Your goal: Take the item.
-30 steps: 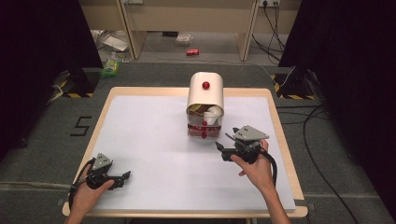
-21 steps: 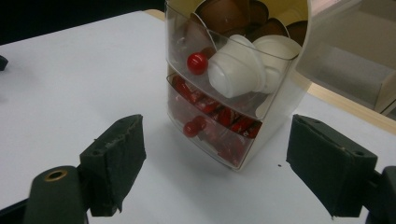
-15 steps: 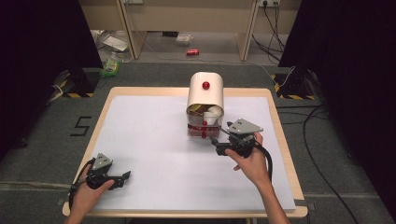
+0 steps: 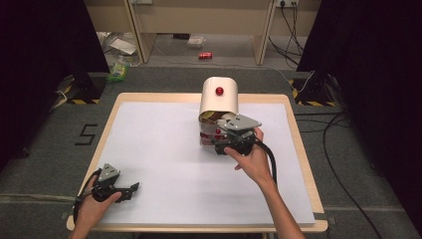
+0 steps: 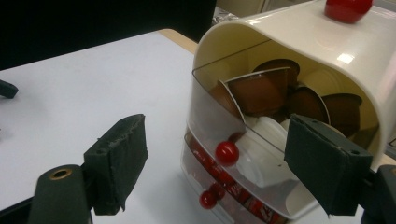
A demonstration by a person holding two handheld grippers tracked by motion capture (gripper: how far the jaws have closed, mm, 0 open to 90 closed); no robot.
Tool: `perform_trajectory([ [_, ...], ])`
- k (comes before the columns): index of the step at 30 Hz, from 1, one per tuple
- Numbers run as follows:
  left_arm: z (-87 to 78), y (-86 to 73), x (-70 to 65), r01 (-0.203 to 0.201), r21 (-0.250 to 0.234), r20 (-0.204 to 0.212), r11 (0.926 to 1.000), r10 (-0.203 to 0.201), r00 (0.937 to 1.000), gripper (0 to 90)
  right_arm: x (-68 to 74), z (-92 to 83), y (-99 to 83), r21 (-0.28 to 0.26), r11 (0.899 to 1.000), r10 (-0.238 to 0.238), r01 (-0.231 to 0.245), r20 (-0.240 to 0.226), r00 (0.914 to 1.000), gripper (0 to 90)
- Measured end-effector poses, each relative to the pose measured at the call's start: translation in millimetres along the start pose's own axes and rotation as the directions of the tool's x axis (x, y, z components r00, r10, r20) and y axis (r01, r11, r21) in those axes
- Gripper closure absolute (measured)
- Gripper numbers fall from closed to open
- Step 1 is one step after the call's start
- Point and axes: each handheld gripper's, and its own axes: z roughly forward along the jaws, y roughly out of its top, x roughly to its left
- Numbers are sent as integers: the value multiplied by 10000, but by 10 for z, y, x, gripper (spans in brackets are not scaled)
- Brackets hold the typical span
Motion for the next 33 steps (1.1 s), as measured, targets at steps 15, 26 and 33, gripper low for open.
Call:
perform_trajectory([
  [15,1,0,-2,32,-19,7,10000,-32,10000,100,-119,286,-8,507,9987,68,-76,177,9998,228],
  [26,-1,0,0,6,-1,4,10000,-6,10000,100,-96,209,-9,721,9974,-80,74,83,9999,218],
  [33,1,0,-2,38,-21,6,10000,-38,10000,100,-88,189,-8,726,9973,-110,106,63,9999,218],
])
